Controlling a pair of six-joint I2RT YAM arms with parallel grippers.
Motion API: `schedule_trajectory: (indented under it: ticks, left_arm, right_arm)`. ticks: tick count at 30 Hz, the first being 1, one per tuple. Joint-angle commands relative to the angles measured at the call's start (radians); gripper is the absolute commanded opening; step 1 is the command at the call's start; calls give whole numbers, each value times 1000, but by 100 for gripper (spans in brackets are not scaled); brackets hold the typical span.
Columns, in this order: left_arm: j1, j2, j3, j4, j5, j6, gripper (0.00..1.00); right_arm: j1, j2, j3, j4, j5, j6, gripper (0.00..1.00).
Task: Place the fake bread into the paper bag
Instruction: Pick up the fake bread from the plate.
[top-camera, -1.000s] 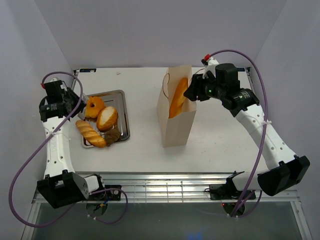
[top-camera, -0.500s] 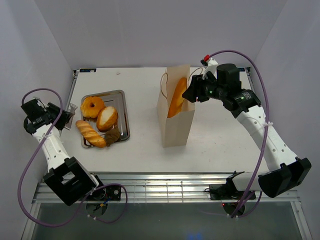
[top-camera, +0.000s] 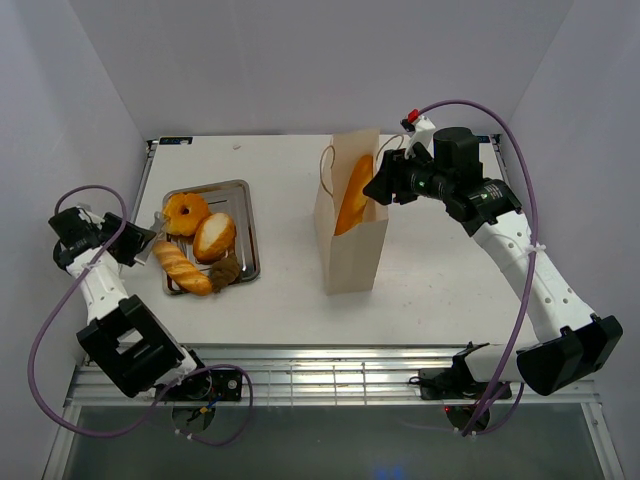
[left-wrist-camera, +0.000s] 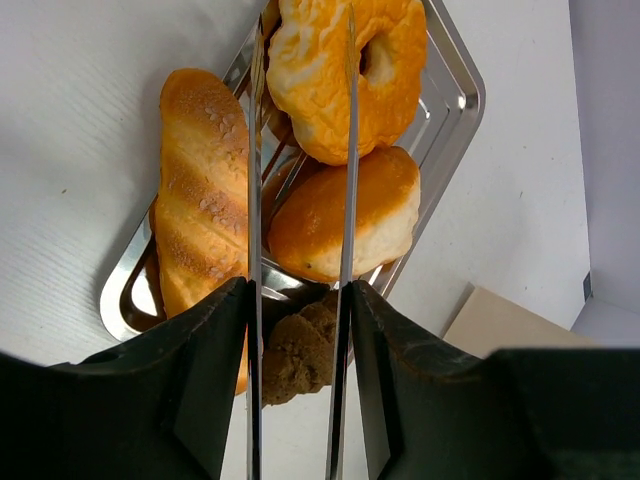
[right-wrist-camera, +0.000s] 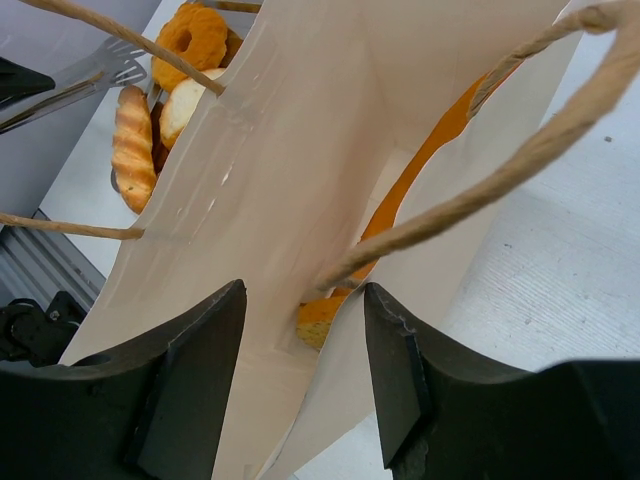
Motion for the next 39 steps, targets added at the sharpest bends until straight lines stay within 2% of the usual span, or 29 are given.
schedule_trajectory:
  ticks: [1,19,39]
  left_arm:
    - [9,15,19,43,54,18,55]
    - [15,109,57,38,117,-2,58]
    - [15,141,45,49,140,7,62]
  right_arm:
    - [1,-28,-1,37,-19,-5,57]
    - [-1,-39,2,37,-13,-4,58]
    - [-4,-42,-3,38,-11,-2,58]
